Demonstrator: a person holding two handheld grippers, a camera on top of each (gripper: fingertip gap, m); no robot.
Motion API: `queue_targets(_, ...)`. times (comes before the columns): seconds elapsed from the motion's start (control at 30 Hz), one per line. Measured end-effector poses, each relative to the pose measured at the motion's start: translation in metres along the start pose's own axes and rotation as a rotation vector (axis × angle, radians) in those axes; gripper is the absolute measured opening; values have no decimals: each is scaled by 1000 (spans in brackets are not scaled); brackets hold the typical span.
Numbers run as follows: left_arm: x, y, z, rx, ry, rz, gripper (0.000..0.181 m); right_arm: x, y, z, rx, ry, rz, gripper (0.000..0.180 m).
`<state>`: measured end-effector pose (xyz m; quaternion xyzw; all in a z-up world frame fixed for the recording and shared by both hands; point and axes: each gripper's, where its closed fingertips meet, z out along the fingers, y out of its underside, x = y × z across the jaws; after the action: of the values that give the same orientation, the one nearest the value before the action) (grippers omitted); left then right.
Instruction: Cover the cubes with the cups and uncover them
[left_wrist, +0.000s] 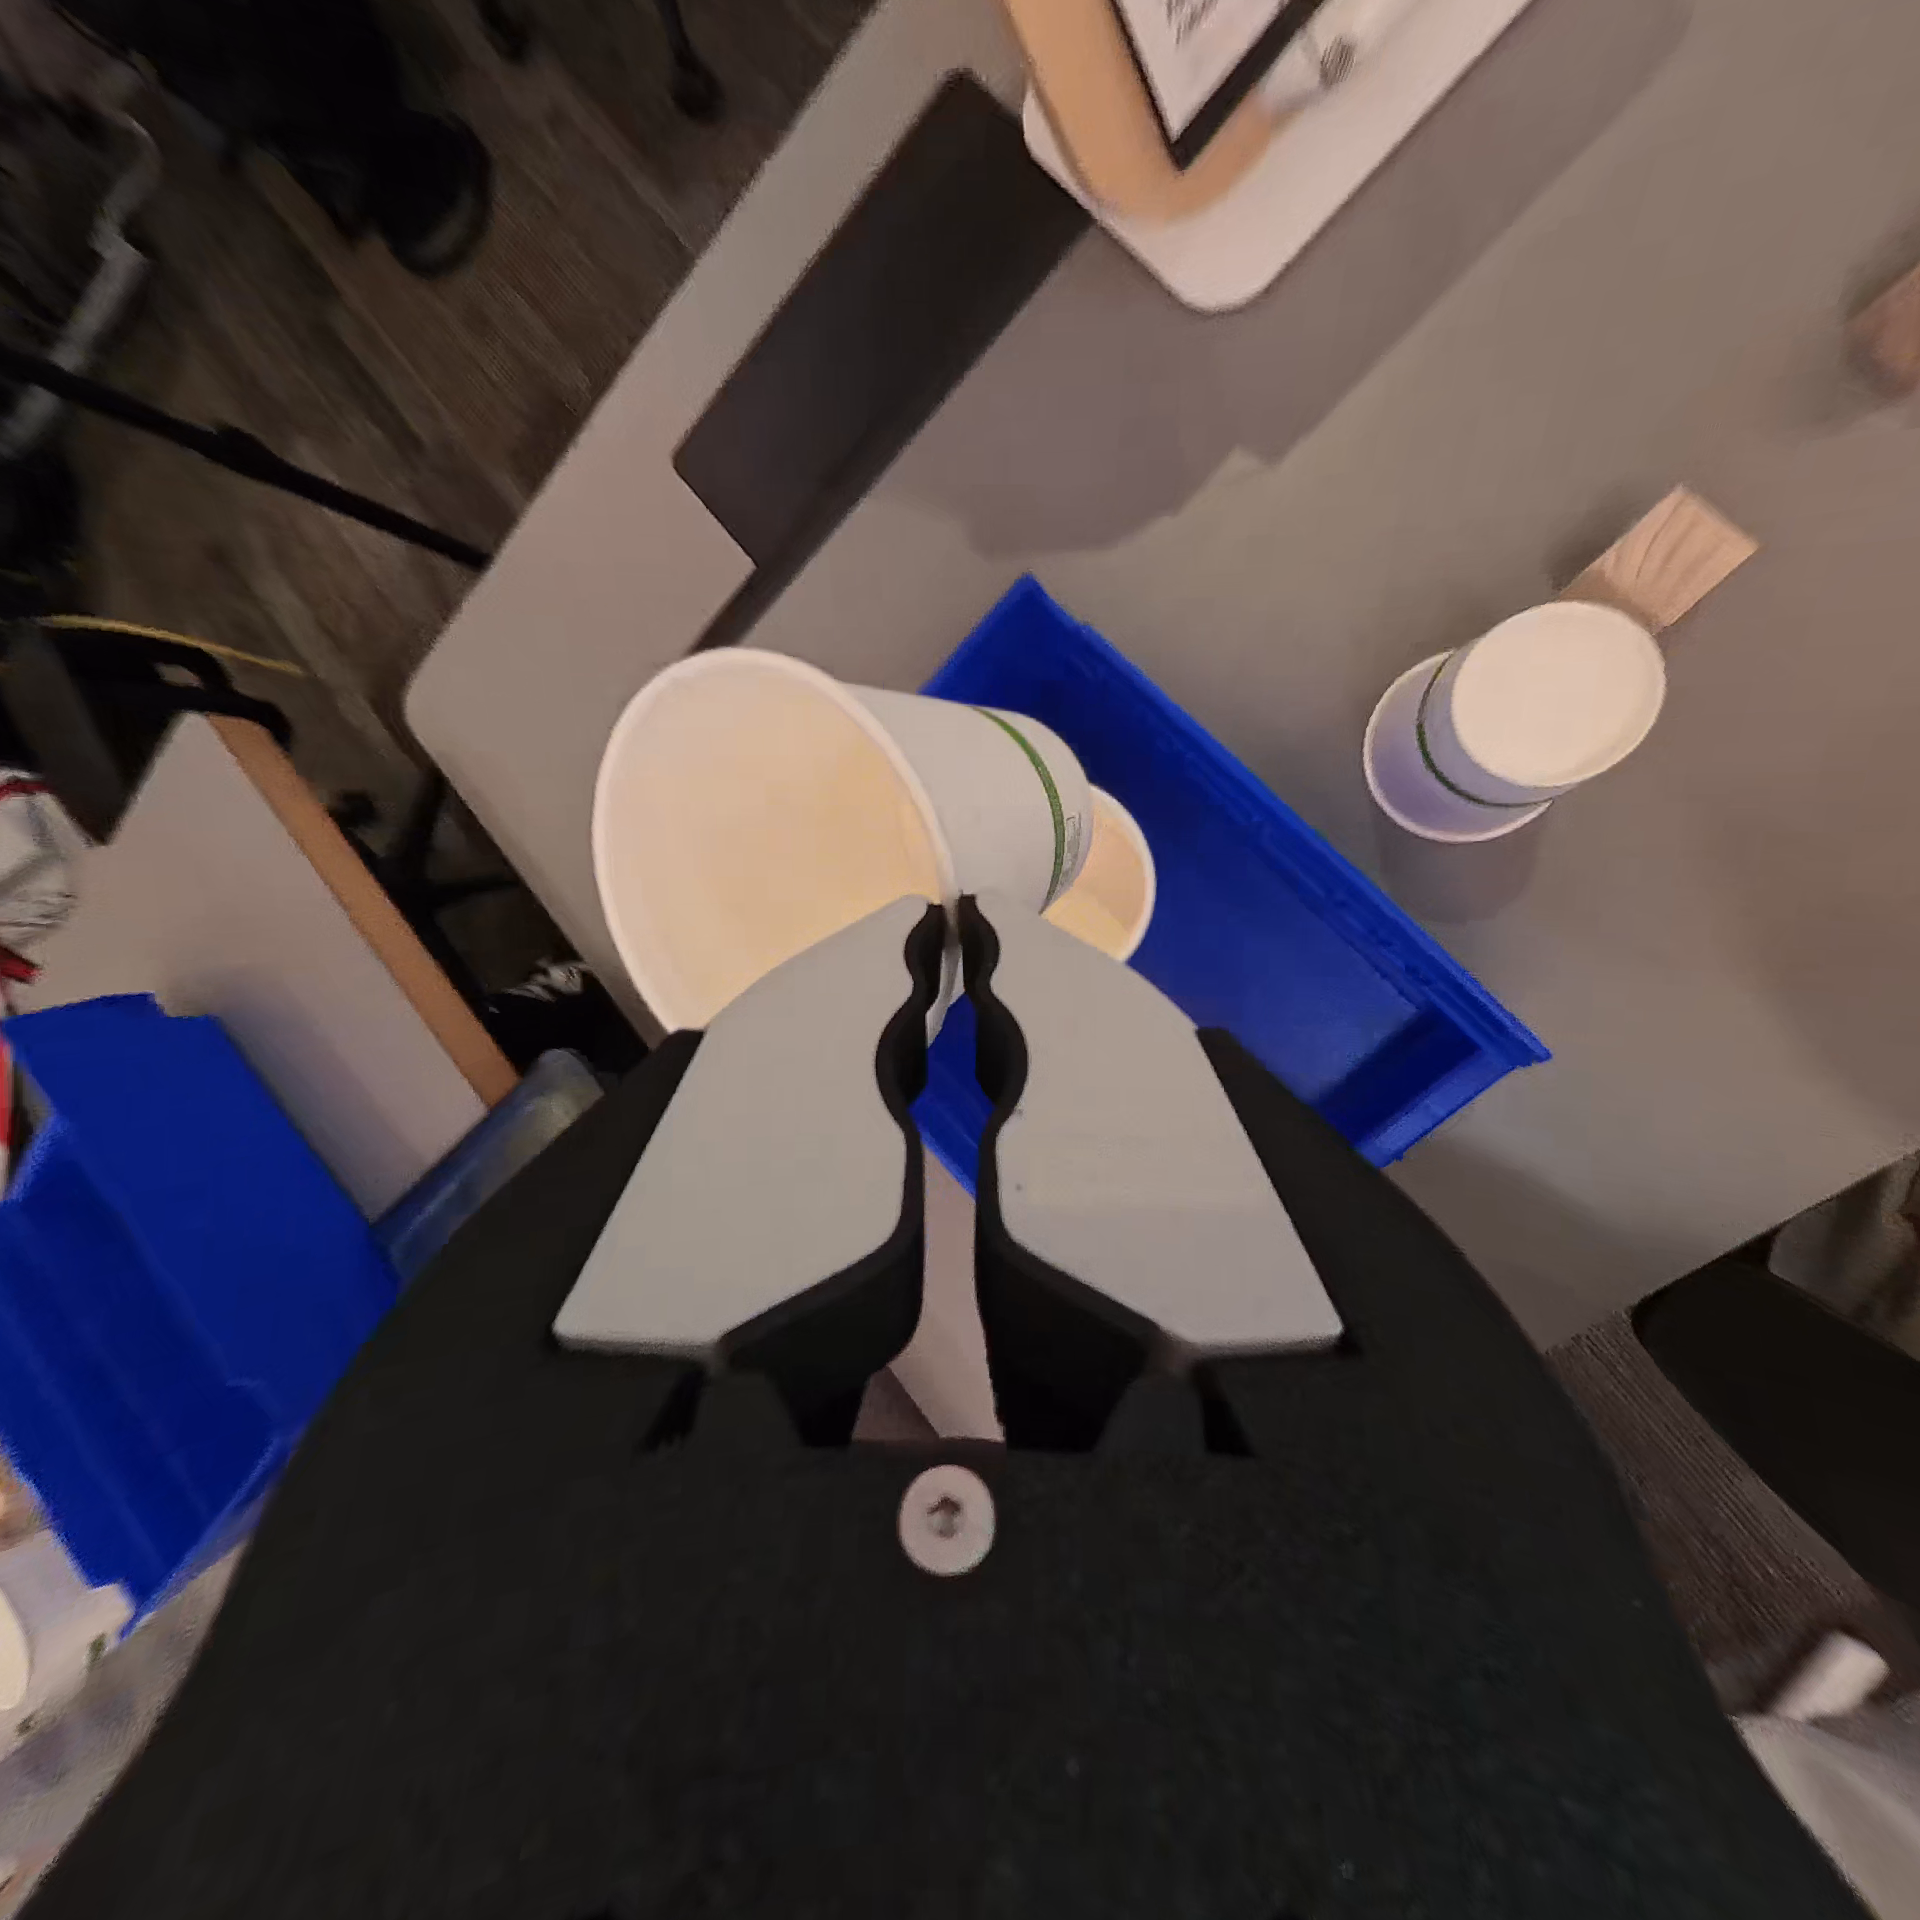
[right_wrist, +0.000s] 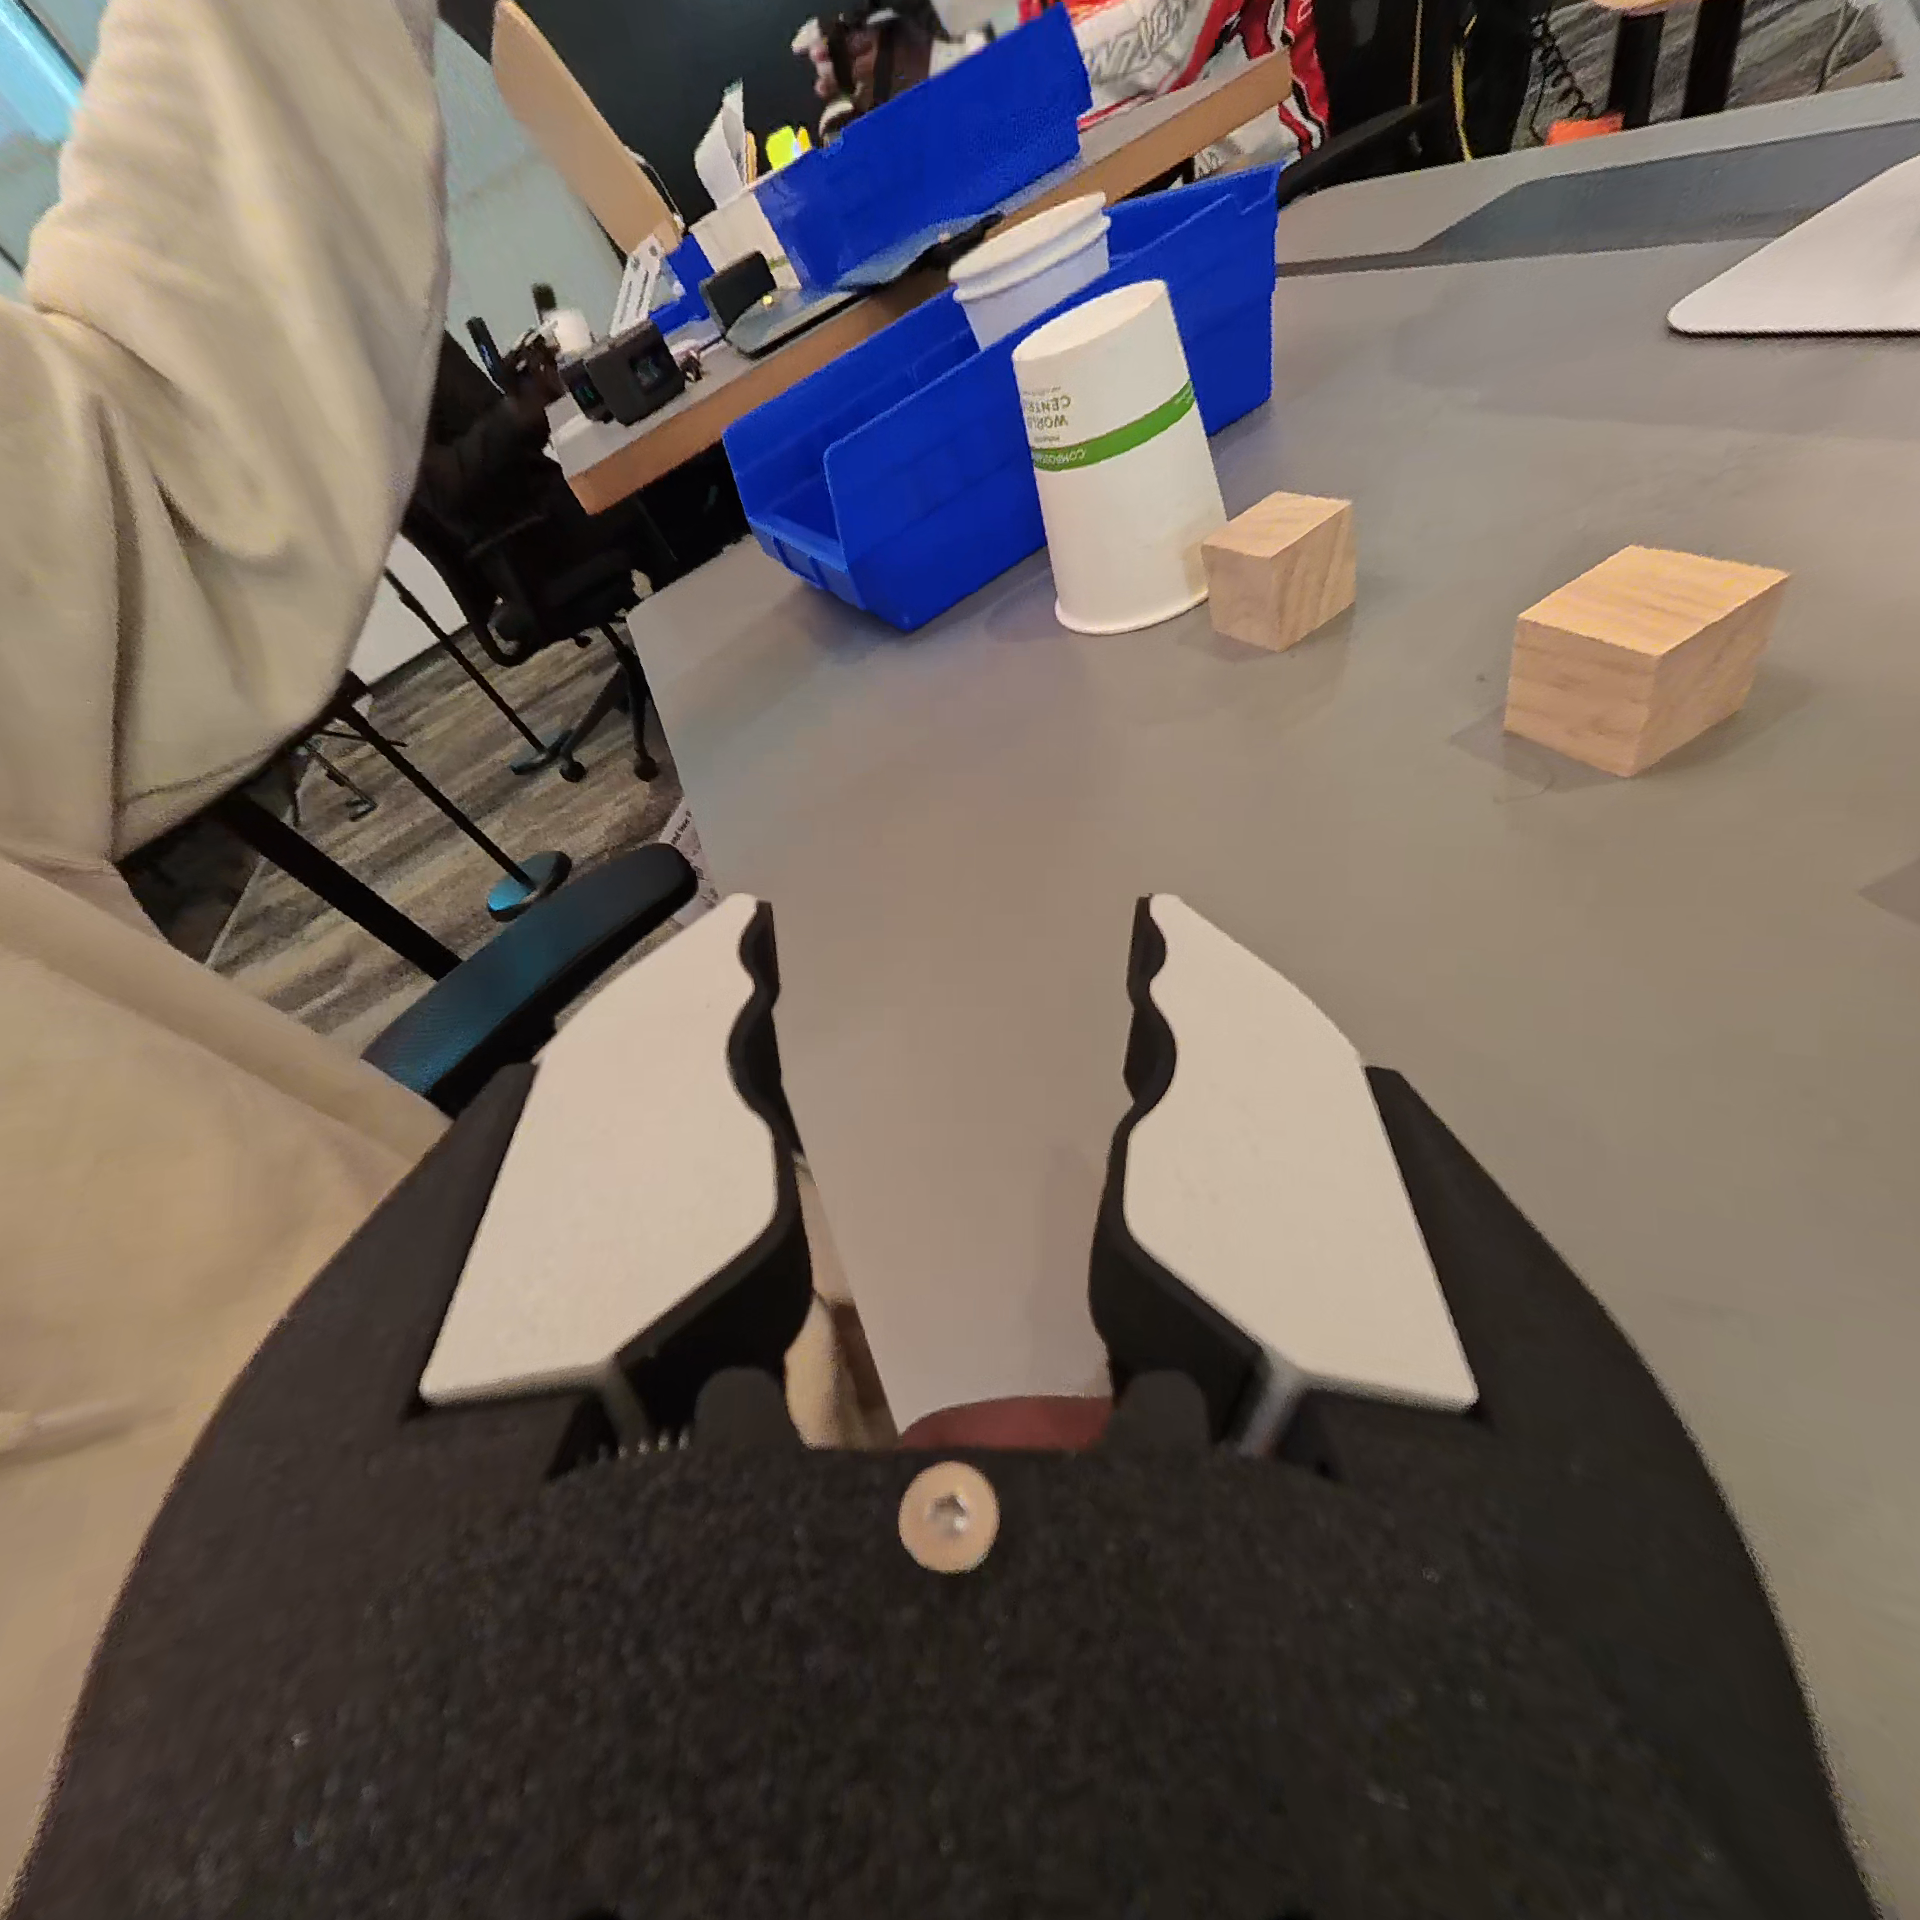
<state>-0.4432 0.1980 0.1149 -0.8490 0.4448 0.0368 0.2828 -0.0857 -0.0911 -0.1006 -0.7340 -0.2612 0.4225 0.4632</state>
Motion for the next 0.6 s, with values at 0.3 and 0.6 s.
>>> queue_targets(0.3, 66, -54, -33, 276, 87, 79, 3, -9, -11, 9, 87, -94, 95, 67)
queue_targets(0.6, 239, -131, -31, 606, 317, 70, 3, -12, -103, 37, 466, -631, 804, 94)
